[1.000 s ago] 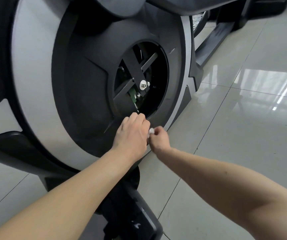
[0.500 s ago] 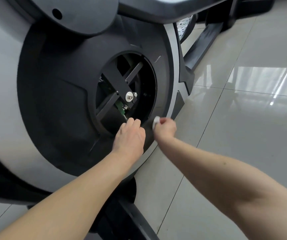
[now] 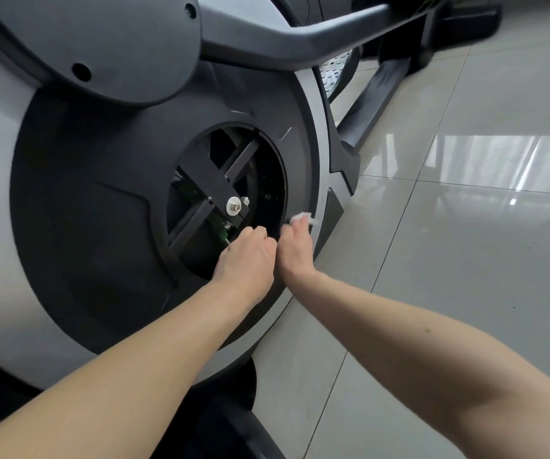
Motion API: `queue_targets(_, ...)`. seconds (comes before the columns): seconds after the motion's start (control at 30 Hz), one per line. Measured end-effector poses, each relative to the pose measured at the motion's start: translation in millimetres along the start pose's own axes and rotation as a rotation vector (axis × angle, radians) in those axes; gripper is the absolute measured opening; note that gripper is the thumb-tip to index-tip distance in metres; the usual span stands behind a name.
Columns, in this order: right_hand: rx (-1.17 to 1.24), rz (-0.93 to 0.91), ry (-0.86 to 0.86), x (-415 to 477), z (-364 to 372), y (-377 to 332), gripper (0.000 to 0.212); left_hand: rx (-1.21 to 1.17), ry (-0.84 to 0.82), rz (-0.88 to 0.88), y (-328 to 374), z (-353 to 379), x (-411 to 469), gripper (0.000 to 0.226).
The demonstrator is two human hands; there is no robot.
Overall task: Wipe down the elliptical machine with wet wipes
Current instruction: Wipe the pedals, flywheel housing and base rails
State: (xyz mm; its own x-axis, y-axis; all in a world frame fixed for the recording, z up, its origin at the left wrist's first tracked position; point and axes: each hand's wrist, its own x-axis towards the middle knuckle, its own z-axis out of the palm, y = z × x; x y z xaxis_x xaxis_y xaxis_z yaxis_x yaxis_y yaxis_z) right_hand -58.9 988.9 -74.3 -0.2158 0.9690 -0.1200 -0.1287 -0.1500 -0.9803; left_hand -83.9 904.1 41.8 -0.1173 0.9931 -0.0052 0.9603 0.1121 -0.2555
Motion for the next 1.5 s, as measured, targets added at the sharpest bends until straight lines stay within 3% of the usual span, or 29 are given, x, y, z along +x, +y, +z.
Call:
queue_targets(0.1,0.039,-0.121,-0.043,30.5,-12.4,-30.7,0.034,-0.011,0.003,-0.002,0.4,-4.7,5.6,0.034)
queue_targets(0.17,-0.086,-0.136,-0.090,28.4,-20.1,-16.7,0.042,-0.010,-0.002,0.003,1.5,-8.1,6.4,0.036)
queue_targets(0.33,-0.360,-0.068,-0.215,13.0,-21.6,22.3,0.033,0.001,-0.003,0.015,3.5,-11.8,4.6,0.039)
queue_targets(0.43,-0.181,-0.082,-0.144,33.7,-17.9,-32.7,0.033,-0.017,0.050,0.004,1.8,-22.8,8.3,0.037)
queue_targets(0.5,-0.059,-0.219,-0.126,38.4,-20.6,-70.3,0.035,-0.002,0.103,-0.003,1.2,-31.9,9.8,0.034)
queue_targets(0.63,-0.113,-0.416,-0.172,43.6,-20.2,-95.7,0.062,0.019,0.266,-0.026,-6.4,-50.4,14.4,0.033)
queue_targets(0.7,-0.185,-0.359,-0.139,48.6,-20.8,-80.3,0.067,0.072,0.343,-0.006,-10.9,-57.8,17.4,0.033)
queue_targets(0.77,-0.225,-0.190,-0.126,47.8,-22.7,-67.1,0.074,0.153,0.414,0.021,-12.7,-64.8,19.1,0.032)
queue_targets(0.83,-0.187,-0.136,-0.165,41.9,-27.2,-79.2,0.065,0.261,0.444,0.000,-11.2,-76.0,19.1,0.036)
queue_targets(0.93,-0.063,-0.327,-0.202,31.8,-25.6,-124.6,0.056,0.393,0.436,-0.118,-8.6,-93.6,20.4,0.055)
queue_targets(1.1,-0.193,-0.740,-0.298,20.5,-7.9,-158.4,0.056,0.404,0.421,-0.208,-12.8,-98.4,20.7,0.073)
queue_targets(1.17,-0.274,-0.724,-0.235,31.5,-12.8,-152.2,0.058,0.399,0.421,-0.213,-15.4,-99.0,17.2,0.073)
queue_targets(1.3,-0.285,-0.438,-0.179,36.3,-19.4,-151.4,0.058,0.392,0.411,-0.196,-19.3,-101.2,9.3,0.071)
queue_targets(1.4,-0.201,-0.663,-0.242,14.6,-6.5,-164.4,0.059,0.367,0.415,-0.188,-22.8,-103.6,7.1,0.070)
queue_targets(1.5,-0.306,-0.852,-0.293,14.5,-3.7,-164.2,0.060,0.324,0.496,-0.176,-25.2,-104.7,6.7,0.064)
